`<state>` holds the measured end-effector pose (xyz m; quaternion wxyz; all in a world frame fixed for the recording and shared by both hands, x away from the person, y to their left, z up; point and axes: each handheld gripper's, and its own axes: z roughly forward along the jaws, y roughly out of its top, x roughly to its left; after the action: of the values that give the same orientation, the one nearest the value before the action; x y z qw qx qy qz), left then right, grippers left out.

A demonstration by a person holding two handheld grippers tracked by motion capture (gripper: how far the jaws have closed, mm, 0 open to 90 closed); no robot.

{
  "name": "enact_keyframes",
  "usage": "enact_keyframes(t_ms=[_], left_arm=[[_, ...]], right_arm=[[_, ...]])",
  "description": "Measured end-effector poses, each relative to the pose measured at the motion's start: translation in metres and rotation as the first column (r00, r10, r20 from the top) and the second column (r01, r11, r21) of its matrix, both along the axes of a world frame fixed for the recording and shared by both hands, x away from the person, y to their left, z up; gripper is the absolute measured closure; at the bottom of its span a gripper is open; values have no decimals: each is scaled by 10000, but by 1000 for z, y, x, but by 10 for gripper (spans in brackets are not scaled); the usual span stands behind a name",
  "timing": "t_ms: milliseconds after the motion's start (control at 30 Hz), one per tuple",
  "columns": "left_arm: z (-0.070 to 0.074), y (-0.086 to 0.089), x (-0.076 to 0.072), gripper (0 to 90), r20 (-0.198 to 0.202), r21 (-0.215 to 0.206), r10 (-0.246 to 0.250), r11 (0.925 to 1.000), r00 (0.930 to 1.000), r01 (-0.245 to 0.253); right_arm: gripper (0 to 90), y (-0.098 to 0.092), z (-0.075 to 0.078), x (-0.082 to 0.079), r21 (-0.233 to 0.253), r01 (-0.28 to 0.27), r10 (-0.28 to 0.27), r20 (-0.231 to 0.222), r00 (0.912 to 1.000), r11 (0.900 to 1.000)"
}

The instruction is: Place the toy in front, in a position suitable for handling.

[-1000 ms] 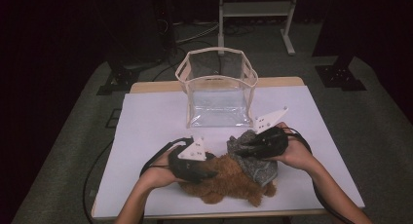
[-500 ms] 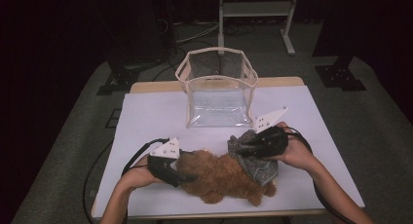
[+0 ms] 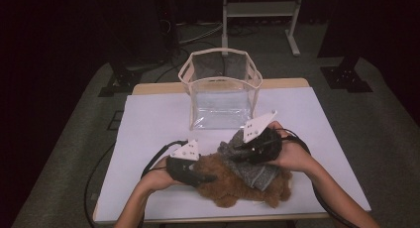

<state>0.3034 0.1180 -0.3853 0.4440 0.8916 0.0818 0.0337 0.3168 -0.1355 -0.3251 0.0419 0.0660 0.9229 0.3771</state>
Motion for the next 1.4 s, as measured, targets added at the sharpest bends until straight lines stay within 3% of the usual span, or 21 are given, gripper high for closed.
enact_keyframes(t_ms=[67,167,267,367,500,600,667,767,867,967,1133,1400], left_arm=[[1,-1,-1,421,64,26,47,10000,10000,-47],[1,1,-2,421,29,-178,124,9998,9999,-124],[1,-4,-1,423,44,-182,76,9998,10000,-75],[3,-13,0,423,210,-31,-70,10000,9998,71],[4,-24,1,424,299,114,-319,9994,9990,316],[3,-26,2,423,326,184,-372,9992,9988,366],[2,-23,3,423,304,129,-302,9995,9991,298],[0,-19,3,426,231,-25,-190,9998,9996,190],[1,-19,3,426,302,85,-219,9997,9993,216],[2,-19,2,426,294,103,-204,9997,9994,201],[1,-18,2,426,283,120,-231,9997,9993,228],[2,-12,4,426,206,88,-177,9998,9996,175]], right_arm=[[761,-9,-13,3,-155,174,-177,-154,9997,9997],[761,-35,-20,7,416,659,-634,-603,9962,9970],[761,-43,-21,8,554,784,-744,-713,9947,9954],[759,-40,-17,5,413,821,-801,-475,9956,9958],[755,-23,-7,2,398,607,-603,-102,9981,9974],[754,-11,-11,4,-55,387,-387,27,9992,9992],[756,-13,-16,7,-147,463,-464,-115,9989,9988],[756,-27,-22,11,-123,897,-901,-336,9954,9959],[756,-46,-23,12,455,1179,-1147,-678,9911,9920],[756,-61,-21,8,724,1354,-1307,-671,9892,9881],[756,-76,-17,5,786,1564,-1522,-561,9868,9846],[753,-111,-24,5,613,2471,-2421,-779,9671,9671]])
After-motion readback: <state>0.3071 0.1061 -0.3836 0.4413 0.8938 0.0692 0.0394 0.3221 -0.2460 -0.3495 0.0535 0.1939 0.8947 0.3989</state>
